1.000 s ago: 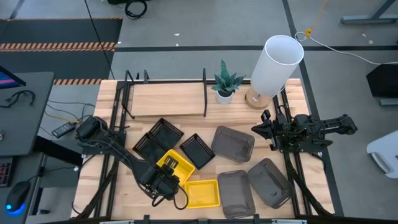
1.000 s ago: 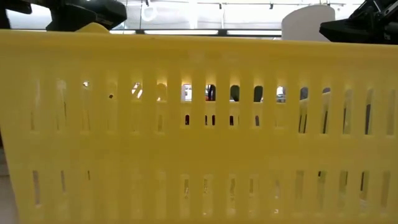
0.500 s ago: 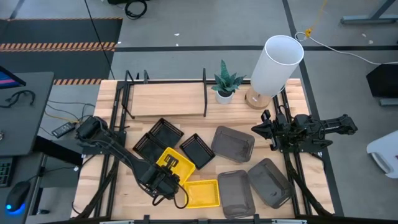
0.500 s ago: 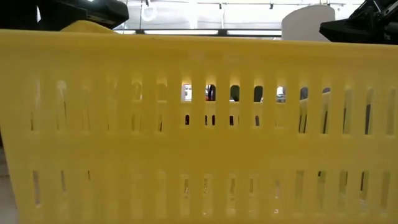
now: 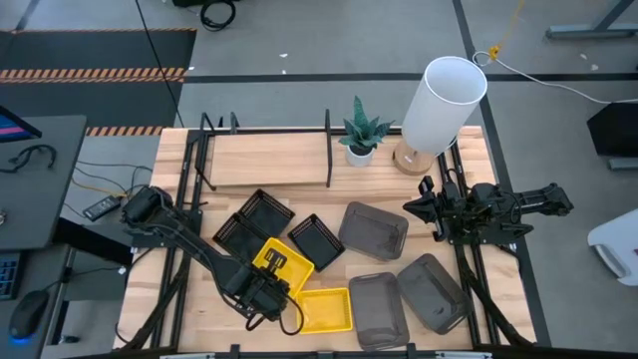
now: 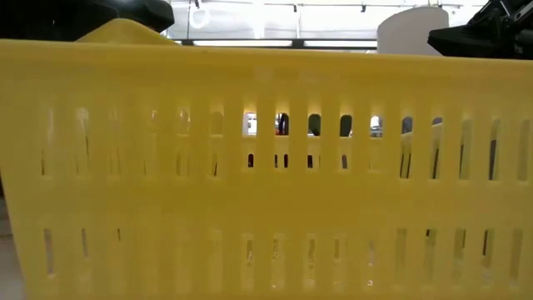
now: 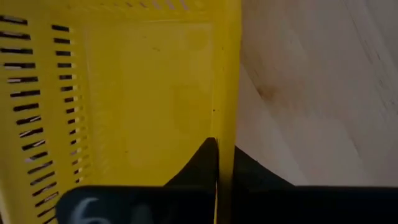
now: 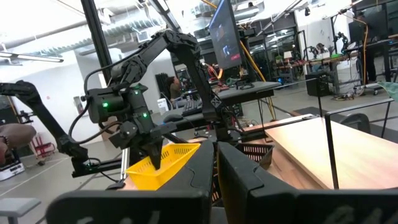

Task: Stack baskets on shelf by color
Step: Stack the bottom left yellow bin on top of the middle yellow bin, then stack the bottom right yellow bin on top of the top yellow bin

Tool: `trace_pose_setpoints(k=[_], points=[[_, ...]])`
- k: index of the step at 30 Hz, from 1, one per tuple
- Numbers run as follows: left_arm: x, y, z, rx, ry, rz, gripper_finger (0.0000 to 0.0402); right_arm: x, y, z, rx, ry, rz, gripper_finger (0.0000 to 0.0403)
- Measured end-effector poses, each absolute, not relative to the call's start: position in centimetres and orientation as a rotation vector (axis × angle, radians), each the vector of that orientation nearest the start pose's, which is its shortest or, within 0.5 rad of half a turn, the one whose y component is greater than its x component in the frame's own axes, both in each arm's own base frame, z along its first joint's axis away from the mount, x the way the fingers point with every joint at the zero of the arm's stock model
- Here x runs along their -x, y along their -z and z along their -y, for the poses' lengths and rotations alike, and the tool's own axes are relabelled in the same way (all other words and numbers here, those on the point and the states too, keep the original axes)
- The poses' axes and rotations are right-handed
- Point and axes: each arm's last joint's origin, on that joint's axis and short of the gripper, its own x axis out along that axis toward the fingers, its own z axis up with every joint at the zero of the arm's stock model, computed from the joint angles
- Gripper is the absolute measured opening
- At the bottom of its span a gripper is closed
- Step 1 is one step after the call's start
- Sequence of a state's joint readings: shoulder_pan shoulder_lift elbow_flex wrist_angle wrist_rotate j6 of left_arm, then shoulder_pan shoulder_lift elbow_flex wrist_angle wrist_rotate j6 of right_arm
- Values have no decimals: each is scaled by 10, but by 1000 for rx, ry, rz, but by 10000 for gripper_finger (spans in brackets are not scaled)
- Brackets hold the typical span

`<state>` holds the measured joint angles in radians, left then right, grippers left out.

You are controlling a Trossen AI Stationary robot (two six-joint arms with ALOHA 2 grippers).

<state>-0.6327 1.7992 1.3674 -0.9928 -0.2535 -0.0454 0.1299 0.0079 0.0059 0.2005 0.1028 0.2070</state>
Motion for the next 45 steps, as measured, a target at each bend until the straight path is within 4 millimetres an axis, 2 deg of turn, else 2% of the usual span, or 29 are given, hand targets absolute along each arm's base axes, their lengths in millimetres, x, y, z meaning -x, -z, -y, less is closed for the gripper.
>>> trace_pose_setpoints(k=[8,15,21,29,34,39,45], points=[[-279,-217,197,-558,312,-1309,17,-95,-184,-9,-229,-47,194,27],[-275,-204,194,-580,330,-1329,13,-95,-184,-9,-230,-47,194,27],[-275,-204,199,-602,343,-1299,63,-95,-184,-9,-230,-47,194,27],[-275,-204,199,-587,342,-1303,164,-95,-184,-9,-229,-47,194,27],[-279,-213,202,-565,346,-1268,208,-95,-184,-9,-230,-47,194,27],[-284,-221,207,-498,317,-1216,220,-95,-184,-9,-230,-47,194,27],[-293,-225,219,-386,319,-1069,202,-95,-184,-9,-230,-47,194,27]])
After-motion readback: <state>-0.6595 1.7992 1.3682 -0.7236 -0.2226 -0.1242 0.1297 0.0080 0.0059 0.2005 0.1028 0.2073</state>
